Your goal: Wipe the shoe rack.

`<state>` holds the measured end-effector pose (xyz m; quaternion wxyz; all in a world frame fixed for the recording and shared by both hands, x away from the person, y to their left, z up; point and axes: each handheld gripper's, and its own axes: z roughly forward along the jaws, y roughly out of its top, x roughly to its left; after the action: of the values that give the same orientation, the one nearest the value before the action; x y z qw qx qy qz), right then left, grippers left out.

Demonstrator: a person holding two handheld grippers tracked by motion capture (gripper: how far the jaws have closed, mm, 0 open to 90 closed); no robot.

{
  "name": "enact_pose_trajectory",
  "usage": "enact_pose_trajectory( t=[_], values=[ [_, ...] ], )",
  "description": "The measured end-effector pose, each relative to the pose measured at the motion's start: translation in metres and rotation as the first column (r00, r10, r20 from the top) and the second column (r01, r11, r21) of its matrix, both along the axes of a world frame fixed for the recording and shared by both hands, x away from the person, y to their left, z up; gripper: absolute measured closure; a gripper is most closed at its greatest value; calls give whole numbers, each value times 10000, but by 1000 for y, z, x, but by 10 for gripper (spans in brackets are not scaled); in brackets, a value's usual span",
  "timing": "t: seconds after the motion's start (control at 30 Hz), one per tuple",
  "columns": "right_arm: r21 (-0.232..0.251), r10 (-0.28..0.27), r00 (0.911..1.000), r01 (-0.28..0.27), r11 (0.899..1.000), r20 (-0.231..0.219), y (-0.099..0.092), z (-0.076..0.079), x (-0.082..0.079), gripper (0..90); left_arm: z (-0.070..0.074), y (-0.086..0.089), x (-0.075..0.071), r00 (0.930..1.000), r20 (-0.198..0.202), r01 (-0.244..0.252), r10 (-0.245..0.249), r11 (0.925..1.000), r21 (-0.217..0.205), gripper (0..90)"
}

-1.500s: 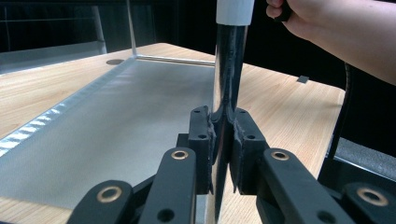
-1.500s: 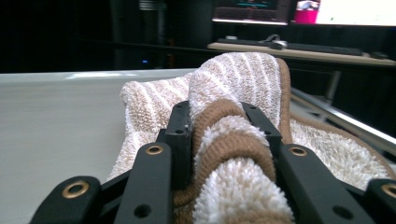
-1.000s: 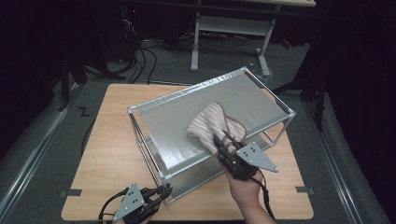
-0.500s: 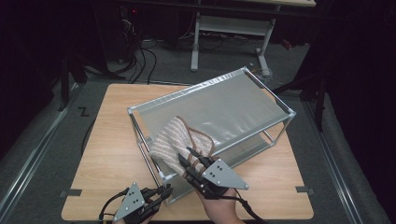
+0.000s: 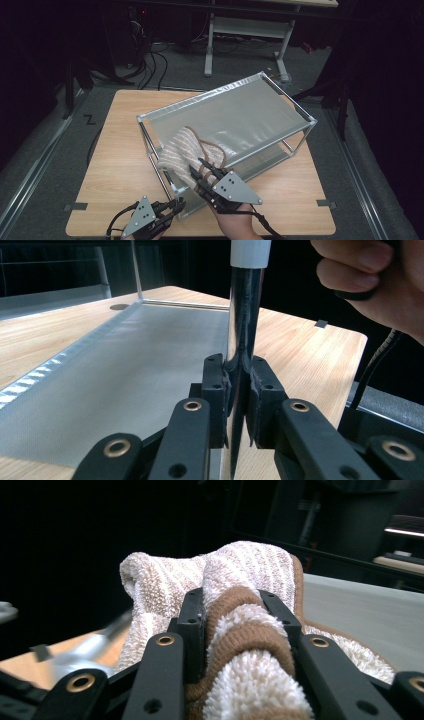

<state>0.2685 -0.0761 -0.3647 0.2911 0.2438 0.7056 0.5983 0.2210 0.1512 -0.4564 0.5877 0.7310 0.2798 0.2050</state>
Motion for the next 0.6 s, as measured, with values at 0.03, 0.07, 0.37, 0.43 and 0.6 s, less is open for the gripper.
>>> enact_pose_trajectory(
  t=[0.03,0.07,0.37,0.43,0.6],
  values=[
    [-16,-90,10000,90,10000,-10,-2,0,2,681,0,0,0,10000,0,-6,6,10000,2,803],
    [-5,-239,9997,239,9997,-43,-7,0,6,681,0,0,0,10000,2,-6,6,10000,8,803],
    [48,-1457,9889,1459,9893,-283,-46,0,38,682,0,0,0,10000,-13,-8,8,10000,-28,803],
    [74,-1842,9825,1845,9828,-287,-60,0,47,682,0,0,0,10000,-14,-6,6,10000,-37,803],
    [95,-2698,9622,2704,9627,-378,-89,1,66,682,0,1,0,10000,-61,2,-3,9999,-101,803]
  ],
)
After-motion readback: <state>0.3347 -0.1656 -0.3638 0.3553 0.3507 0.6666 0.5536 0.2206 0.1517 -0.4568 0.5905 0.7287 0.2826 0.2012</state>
